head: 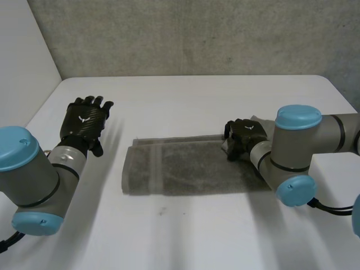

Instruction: Fold the towel.

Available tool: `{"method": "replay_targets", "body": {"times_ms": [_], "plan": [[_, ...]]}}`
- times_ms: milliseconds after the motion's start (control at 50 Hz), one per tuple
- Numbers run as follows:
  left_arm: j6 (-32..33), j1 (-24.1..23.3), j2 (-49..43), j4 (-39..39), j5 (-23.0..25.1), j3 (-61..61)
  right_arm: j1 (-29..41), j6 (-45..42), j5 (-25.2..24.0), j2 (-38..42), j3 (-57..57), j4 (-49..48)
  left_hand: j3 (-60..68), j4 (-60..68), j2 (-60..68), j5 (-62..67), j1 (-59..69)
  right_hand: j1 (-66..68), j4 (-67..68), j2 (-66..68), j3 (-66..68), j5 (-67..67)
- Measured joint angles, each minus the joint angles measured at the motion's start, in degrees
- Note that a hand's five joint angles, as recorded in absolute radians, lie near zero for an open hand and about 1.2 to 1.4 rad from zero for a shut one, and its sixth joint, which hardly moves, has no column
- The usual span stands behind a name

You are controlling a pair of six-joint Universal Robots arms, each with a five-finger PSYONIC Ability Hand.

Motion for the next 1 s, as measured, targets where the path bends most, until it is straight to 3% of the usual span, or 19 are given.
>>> {"method": "replay_targets", "body": {"times_ms": [40,120,160,320,500,820,840,860,880,960,980,1000], "plan": [[0.0,0.0,-0.04,0.0,0.0,-0.01,0.04,-0.54,0.11,0.99,-0.56,-0.14,0.0,0.0,0.0,0.0,0.0,2.7,3.21,2.65,3.07,3.03],[0.0,-0.01,-0.11,0.0,0.0,-0.01,0.04,-1.65,0.15,1.67,-1.08,-0.27,0.0,0.0,0.0,0.0,0.0,20.28,24.93,24.77,24.51,23.3],[0.0,-0.02,-0.14,0.0,0.0,-0.01,0.07,-2.23,0.11,1.55,-1.2,-0.39,0.0,0.0,0.0,0.0,0.0,23.68,30.92,29.21,30.02,28.9],[0.01,-0.03,-0.16,0.0,0.0,-0.01,0.72,-3.27,-0.23,-2.53,-1.3,-2.41,0.0,0.0,0.0,0.0,0.0,23.68,31.8,29.41,30.84,29.67],[0.09,0.05,0.01,0.0,0.0,0.08,10.15,-3.1,-0.88,-8.06,-4.65,-5.0,0.0,0.0,-0.01,0.0,0.0,23.68,31.94,29.41,30.84,29.8],[0.02,0.35,0.64,0.01,-0.16,0.16,26.39,-2.88,-6.14,0.47,-4.91,-6.9,0.0,0.0,-0.01,0.0,0.0,23.39,31.66,29.71,30.98,29.78],[0.01,0.35,0.66,0.01,-0.17,0.17,26.84,-2.93,-6.18,1.16,-4.83,-6.88,0.0,0.0,-0.01,0.0,0.0,21.73,29.0,27.47,28.38,27.44],[0.0,0.35,0.68,0.01,-0.18,0.16,27.41,-3.0,-6.16,2.05,-4.7,-6.71,0.0,0.0,-0.01,0.0,0.0,2.67,5.73,4.32,5.32,5.6],[0.0,0.35,0.69,0.01,-0.18,0.15,27.5,-3.01,-6.13,2.14,-4.68,-6.66,0.0,0.0,-0.01,0.0,0.0,-1.61,-0.09,-2.01,-0.39,-0.11],[-0.14,0.3,0.76,-0.02,-0.23,0.1,27.0,-2.84,-5.63,-0.05,-4.2,-6.3,0.0,0.0,-0.01,0.0,0.0,-1.61,-0.09,-2.01,-0.39,-0.11],[-0.21,0.25,0.79,-0.02,-0.25,0.09,26.67,-2.77,-5.47,-1.07,-3.88,-6.18,0.0,0.0,-0.01,0.0,0.0,-17.19,-20.22,-20.58,-20.27,-20.23],[-0.27,0.19,0.81,-0.03,-0.26,0.07,26.33,-2.71,-5.35,-1.95,-3.56,-6.11,0.0,0.0,-0.01,0.0,0.0,-19.05,-22.38,-22.98,-22.99,-22.17]]}}
